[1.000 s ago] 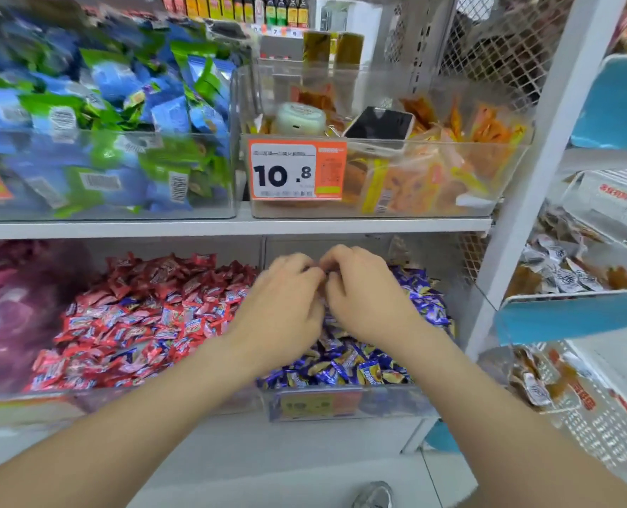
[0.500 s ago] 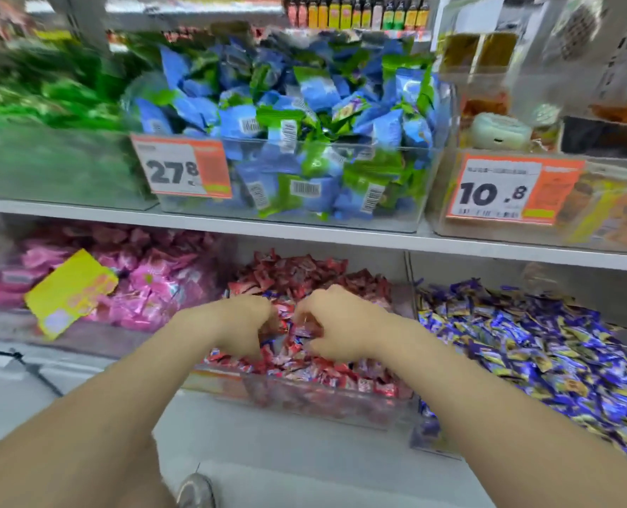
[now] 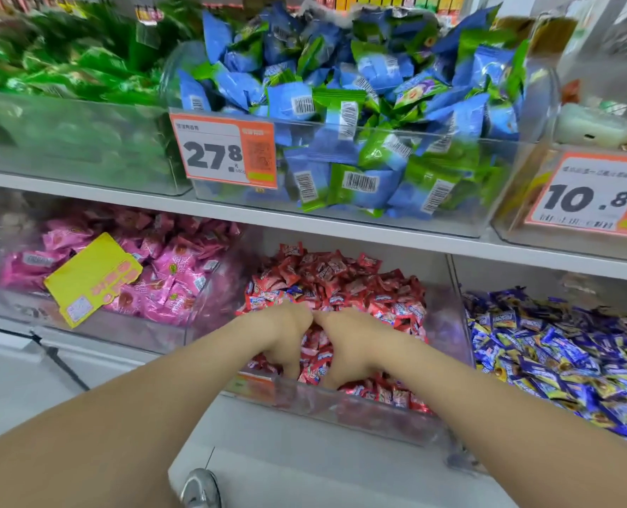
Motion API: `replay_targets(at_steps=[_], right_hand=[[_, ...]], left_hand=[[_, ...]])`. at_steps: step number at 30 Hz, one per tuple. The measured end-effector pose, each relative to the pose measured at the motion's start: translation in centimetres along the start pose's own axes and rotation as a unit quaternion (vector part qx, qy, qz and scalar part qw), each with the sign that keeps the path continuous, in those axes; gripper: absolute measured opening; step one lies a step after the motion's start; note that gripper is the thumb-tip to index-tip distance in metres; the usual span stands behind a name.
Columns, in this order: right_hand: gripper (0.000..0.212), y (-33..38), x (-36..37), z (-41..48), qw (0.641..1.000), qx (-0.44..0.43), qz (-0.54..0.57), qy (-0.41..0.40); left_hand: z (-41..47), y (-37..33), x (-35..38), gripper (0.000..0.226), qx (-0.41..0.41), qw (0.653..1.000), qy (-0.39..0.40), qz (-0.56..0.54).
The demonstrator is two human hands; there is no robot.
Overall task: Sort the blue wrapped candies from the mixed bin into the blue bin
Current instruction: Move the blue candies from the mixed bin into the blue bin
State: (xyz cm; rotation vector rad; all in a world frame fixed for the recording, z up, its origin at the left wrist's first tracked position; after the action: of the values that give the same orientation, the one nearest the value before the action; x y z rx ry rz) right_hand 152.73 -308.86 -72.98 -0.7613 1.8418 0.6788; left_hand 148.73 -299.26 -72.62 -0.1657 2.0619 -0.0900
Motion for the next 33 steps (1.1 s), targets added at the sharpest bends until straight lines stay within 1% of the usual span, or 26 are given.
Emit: replay_targets(at_steps=[4,6,7,8,10,11,12,13,15,16,17,19,20,21,23,24,25,26,27,29,31,33], right_hand=[[0.080,0.6,0.2,-0.1,0.999,0.036,0.037,0.008],[0.080,-0.1,0.3,0.0,0.995,0.060,0.078,0.003],[0.081,-0.5,0.1,0.0,0.992,0.072,0.105,-0.004],[0.079,-1.0,-0.4,-0.2,0.987,0.079,0.138,-0.018],[0.067,-1.9,-2.3,-0.8,0.973,0.079,0.205,-0.064],[0.063,-2.4,-3.6,-1.5,0.966,0.071,0.232,-0.091],[0.063,-2.9,-4.7,-2.2,0.960,0.058,0.248,-0.114],[0.067,-3.3,-5.7,-3.1,0.960,0.042,0.246,-0.127],[0.079,-3.9,-6.6,-4.6,0.974,0.027,0.193,-0.114],[0.080,-4.2,-6.5,-5.1,0.984,0.030,0.153,-0.091],[0.077,-4.5,-6.2,-5.5,0.991,0.035,0.111,-0.063],[0.064,-4.8,-5.5,-6.1,0.998,0.036,0.043,-0.014],[0.057,-4.9,-5.4,-6.4,0.999,0.035,0.025,0.003],[0.050,-5.0,-5.4,-6.7,0.999,0.034,0.017,0.015],[0.033,-5.1,-5.6,-7.3,0.999,0.032,0.019,0.027],[0.022,-5.1,-5.7,-7.5,0.999,0.033,0.031,0.027],[0.013,-5.0,-5.9,-7.6,0.998,0.031,0.045,0.020],[0.010,-5.0,-6.1,-7.5,0.998,0.029,0.057,0.001],[0.012,-5.1,-6.4,-7.2,0.997,0.028,0.065,-0.030],[0.014,-5.4,-6.5,-6.5,0.992,0.032,0.069,-0.096],[0.022,-5.3,-6.2,-5.4,0.986,0.016,0.074,-0.152],[0.031,-4.6,-5.2,-4.2,0.985,-0.015,0.075,-0.156]], left_hand=[[0.0,0.6,0.4,0.052,0.000,0.998,-0.006,-0.066],[-0.1,1.5,0.7,0.061,-0.003,0.991,-0.005,-0.133],[0.0,1.9,0.6,0.064,0.002,0.985,-0.019,-0.170],[-0.2,2.2,0.1,0.060,0.016,0.976,-0.045,-0.212],[-0.7,2.2,-1.3,0.043,0.066,0.945,-0.107,-0.302],[-1.2,1.9,-2.1,0.040,0.091,0.924,-0.129,-0.349],[-1.7,1.6,-2.9,0.043,0.110,0.904,-0.140,-0.389],[-2.1,1.3,-3.3,0.048,0.126,0.888,-0.136,-0.421],[-2.6,0.6,-3.3,0.059,0.150,0.878,-0.090,-0.445],[-2.5,0.4,-2.9,0.062,0.152,0.883,-0.074,-0.437],[-2.3,0.4,-2.6,0.060,0.148,0.894,-0.070,-0.418],[-1.7,0.6,-2.5,0.041,0.137,0.916,-0.083,-0.369],[-1.5,0.7,-2.7,0.031,0.126,0.926,-0.094,-0.342],[-1.3,1.0,-2.8,0.030,0.111,0.937,-0.104,-0.315],[-1.3,1.4,-3.1,0.036,0.088,0.958,-0.113,-0.248],[-1.4,1.5,-3.0,0.031,0.079,0.971,-0.114,-0.197],[-1.4,1.5,-2.9,0.024,0.074,0.980,-0.119,-0.139],[-1.3,1.5,-2.6,0.021,0.071,0.986,-0.125,-0.088],[-1.1,1.3,-2.4,0.021,0.073,0.987,-0.129,-0.068],[-0.5,0.5,-1.9,0.031,0.099,0.985,-0.126,-0.069],[0.2,-0.7,-1.1,0.048,0.126,0.983,-0.106,-0.075],[1.0,-1.5,-0.3,0.058,0.129,0.986,-0.090,-0.062]])
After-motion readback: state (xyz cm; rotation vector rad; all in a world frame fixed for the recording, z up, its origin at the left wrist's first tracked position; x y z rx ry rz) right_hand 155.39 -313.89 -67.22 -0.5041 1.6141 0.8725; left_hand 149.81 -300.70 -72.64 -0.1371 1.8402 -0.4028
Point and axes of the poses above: each hand's wrist, its own z-axis towards the middle knuckle, its own x-axis out of the palm, y = z × x, the point moved 6 cm from there along z, towards the middle knuckle, and after that the axes turned 4 degrees about x, right-handed, at the moved point
